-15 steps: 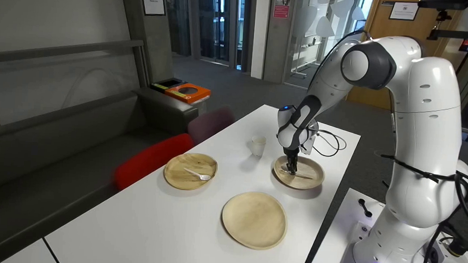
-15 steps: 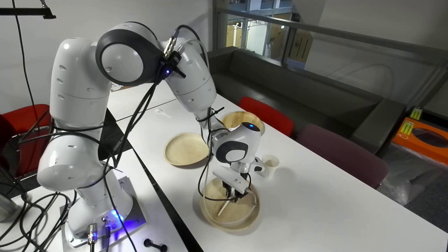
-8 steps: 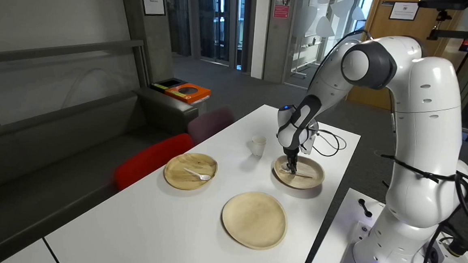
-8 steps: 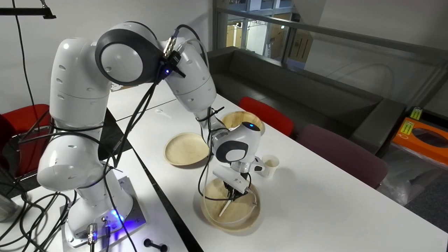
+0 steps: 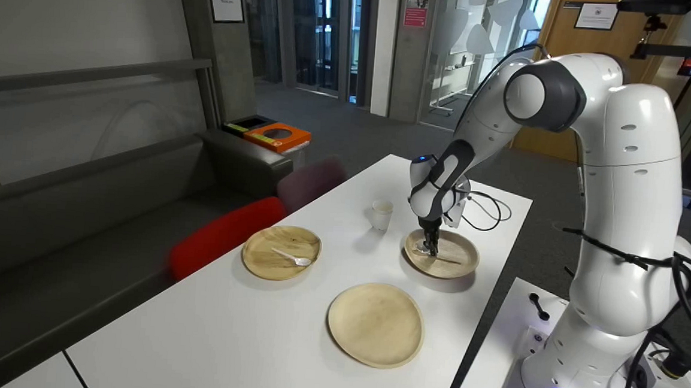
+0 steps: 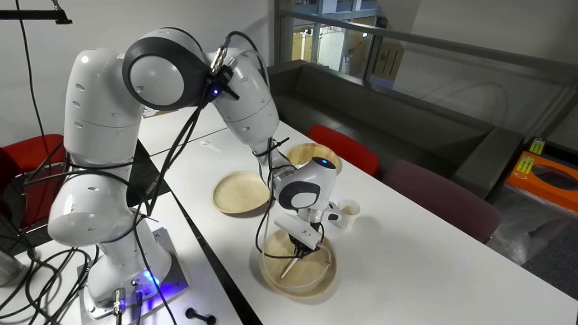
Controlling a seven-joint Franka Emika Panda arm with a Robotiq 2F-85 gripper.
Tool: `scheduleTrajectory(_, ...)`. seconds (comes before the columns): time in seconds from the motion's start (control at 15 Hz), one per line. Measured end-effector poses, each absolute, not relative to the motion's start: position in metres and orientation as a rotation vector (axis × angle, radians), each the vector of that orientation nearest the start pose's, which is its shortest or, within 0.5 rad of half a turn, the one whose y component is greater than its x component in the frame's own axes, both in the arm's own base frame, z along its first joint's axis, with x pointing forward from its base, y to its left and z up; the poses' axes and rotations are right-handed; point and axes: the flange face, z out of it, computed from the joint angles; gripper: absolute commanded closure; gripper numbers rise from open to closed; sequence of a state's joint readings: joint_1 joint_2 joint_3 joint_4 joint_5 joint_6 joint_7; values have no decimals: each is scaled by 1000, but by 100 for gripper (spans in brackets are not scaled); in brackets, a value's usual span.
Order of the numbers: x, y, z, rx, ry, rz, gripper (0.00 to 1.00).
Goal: Take the spoon off of the wooden plate
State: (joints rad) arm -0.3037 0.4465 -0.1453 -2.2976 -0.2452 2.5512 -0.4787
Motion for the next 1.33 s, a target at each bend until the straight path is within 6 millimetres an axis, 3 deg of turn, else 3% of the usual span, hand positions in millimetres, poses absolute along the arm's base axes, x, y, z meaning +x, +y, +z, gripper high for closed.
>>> scheduleTrajectory(0.33,453,-219,153,-3176,-404,375,95)
scheduleTrajectory(0.73,463,-208,190,-3208,-433,280,92)
scheduleTrajectory(0.93,477,-182,207,-3213,-457,279,93)
scheduleTrajectory(1.33,521,-108,239,-3181,-461,353,90)
